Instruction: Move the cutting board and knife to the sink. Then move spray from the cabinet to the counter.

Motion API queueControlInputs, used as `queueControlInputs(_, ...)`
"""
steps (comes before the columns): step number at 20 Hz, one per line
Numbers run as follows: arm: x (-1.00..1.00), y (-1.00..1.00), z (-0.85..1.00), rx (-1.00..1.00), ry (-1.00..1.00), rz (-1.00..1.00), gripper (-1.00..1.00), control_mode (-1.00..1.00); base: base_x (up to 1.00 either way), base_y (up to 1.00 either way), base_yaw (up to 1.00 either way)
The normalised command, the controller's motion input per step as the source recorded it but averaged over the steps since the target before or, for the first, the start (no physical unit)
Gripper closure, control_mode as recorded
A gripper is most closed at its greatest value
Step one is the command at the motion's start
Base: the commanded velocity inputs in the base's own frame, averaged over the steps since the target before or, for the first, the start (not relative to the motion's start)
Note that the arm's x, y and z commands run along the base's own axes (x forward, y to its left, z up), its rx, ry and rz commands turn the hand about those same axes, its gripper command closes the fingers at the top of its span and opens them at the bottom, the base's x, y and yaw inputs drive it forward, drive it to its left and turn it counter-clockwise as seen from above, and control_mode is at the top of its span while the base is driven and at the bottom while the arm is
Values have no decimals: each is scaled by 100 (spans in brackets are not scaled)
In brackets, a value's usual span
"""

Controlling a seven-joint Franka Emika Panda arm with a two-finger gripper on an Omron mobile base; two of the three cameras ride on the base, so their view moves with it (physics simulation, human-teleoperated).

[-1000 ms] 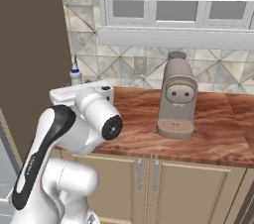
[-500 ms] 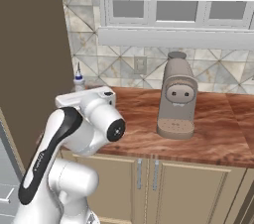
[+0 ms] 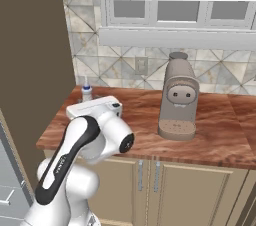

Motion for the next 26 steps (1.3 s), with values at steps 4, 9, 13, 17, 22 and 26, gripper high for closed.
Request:
queueControlInputs(4,26,6,-47,8,-2,-1,100,-100,0,0,0)
queueControlInputs(9,26,5,-20,2,0,-2,100,-100,0,0,0)
queueControlInputs(13,18,7,0,0,0,-3,100,-100,0,0,0)
queueControlInputs(17,6,10,-1,0,0,-2,100,-100,0,0,0)
queueControlInputs(22,10,10,-20,0,-5,-2,100,-100,0,0,0)
queueControlInputs(26,14,14,-41,0,-5,-3,100,-100,0,0,0)
